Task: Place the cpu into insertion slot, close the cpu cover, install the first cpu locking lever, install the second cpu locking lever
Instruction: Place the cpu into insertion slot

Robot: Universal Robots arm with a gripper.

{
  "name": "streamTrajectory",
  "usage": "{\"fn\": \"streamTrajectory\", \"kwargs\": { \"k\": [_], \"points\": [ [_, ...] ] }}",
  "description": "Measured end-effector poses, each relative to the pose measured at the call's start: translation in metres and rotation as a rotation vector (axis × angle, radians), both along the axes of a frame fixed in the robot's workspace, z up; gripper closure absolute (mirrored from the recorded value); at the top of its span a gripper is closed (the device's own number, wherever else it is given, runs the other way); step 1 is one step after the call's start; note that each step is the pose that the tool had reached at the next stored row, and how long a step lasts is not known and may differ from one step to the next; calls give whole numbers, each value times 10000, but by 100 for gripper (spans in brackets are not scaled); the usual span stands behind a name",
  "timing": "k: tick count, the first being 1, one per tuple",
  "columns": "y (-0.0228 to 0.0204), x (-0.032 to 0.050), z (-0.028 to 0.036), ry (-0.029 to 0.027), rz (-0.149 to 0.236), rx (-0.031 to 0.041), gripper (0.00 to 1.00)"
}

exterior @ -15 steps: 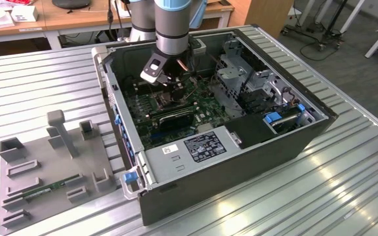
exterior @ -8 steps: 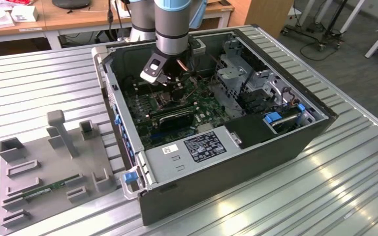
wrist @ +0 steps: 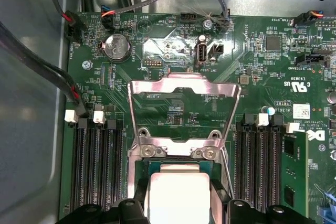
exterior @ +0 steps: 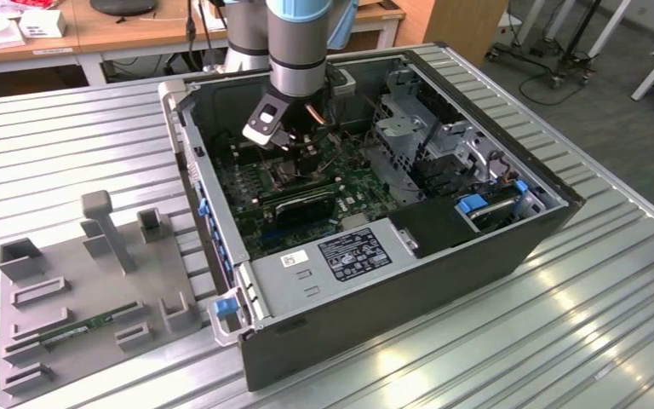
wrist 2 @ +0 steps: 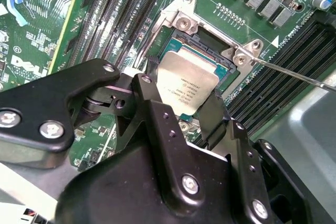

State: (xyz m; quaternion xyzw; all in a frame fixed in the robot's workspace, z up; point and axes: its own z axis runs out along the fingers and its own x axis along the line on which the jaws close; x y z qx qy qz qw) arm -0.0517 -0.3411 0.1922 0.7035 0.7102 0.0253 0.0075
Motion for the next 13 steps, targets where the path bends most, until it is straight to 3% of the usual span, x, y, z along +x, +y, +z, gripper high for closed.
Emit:
{"fn": "streamTrajectory", "kwargs": {
  "k": [13],
  "points": [
    [0,0,-1,-2,-267,3,46]
  ]
}}
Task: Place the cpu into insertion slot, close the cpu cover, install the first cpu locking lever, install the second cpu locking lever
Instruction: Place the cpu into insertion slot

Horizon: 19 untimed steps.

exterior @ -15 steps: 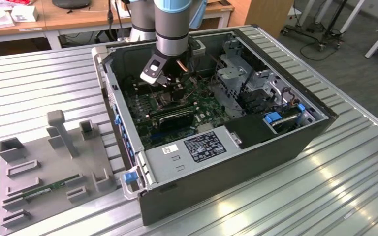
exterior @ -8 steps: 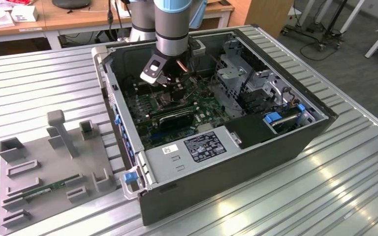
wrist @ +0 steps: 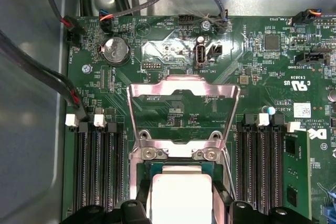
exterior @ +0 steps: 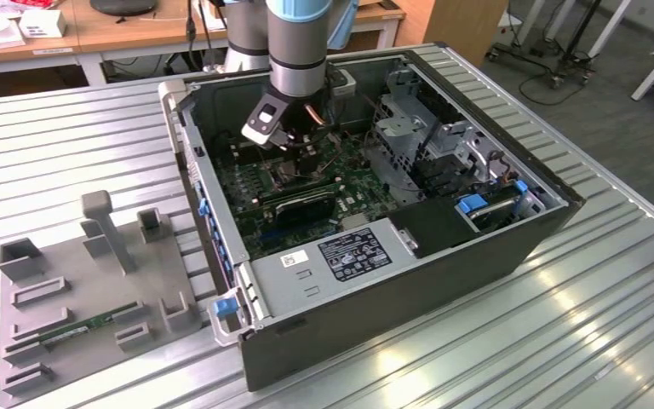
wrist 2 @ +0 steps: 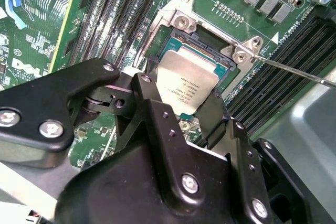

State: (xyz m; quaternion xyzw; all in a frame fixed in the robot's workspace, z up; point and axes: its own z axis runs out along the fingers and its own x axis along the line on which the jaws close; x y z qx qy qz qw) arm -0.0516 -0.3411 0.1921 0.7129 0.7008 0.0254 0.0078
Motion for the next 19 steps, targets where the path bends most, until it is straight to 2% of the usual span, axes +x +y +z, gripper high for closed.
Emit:
{"fn": "streamTrajectory", "kwargs": {
  "k": [19],
  "points": [
    [1,-20,16,10,-16,-4,46]
  ]
}}
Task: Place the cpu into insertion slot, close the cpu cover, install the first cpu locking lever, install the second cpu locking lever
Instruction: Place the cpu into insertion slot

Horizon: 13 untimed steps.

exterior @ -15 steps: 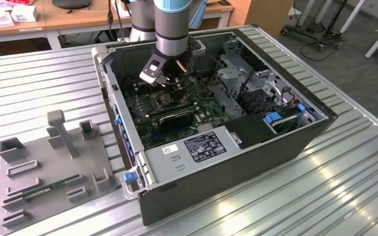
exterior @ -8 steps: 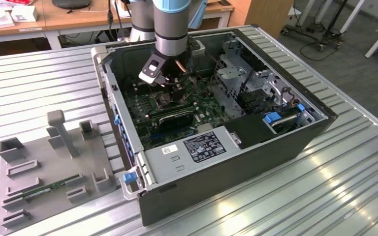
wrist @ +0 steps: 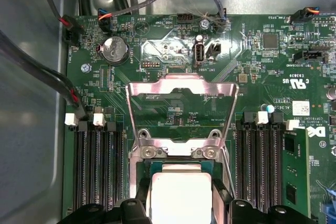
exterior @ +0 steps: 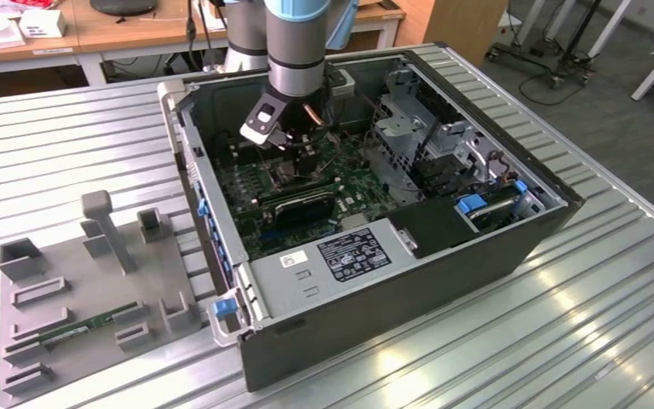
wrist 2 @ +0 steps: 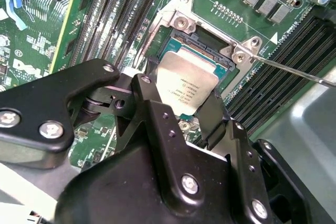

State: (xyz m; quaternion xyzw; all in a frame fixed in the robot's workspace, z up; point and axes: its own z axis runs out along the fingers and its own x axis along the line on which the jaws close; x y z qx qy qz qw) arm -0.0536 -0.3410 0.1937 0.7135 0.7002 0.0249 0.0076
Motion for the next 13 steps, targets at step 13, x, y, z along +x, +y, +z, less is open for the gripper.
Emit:
{"fn": "streamTrajectory", "kwargs": {
  "k": [13],
  "points": [
    [0,2,-25,-6,2,7,46]
  ]
}}
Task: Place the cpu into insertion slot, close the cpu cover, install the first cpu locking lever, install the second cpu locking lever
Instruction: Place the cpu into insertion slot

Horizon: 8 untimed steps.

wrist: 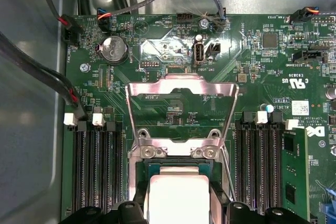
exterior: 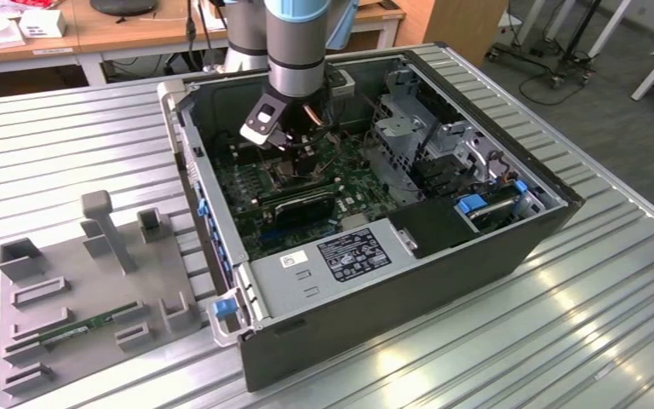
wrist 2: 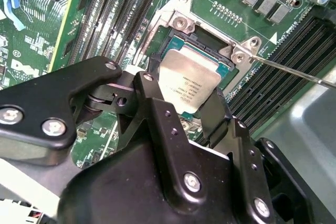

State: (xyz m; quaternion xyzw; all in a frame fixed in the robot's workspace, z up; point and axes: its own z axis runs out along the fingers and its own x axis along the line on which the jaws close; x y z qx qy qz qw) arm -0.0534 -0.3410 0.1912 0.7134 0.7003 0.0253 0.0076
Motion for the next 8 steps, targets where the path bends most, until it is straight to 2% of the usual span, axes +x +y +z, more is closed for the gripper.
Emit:
{"fn": "streamTrajectory", "kwargs": {
  "k": [8],
  "points": [
    [1,1,-2,-3,0,4,46]
  ]
}}
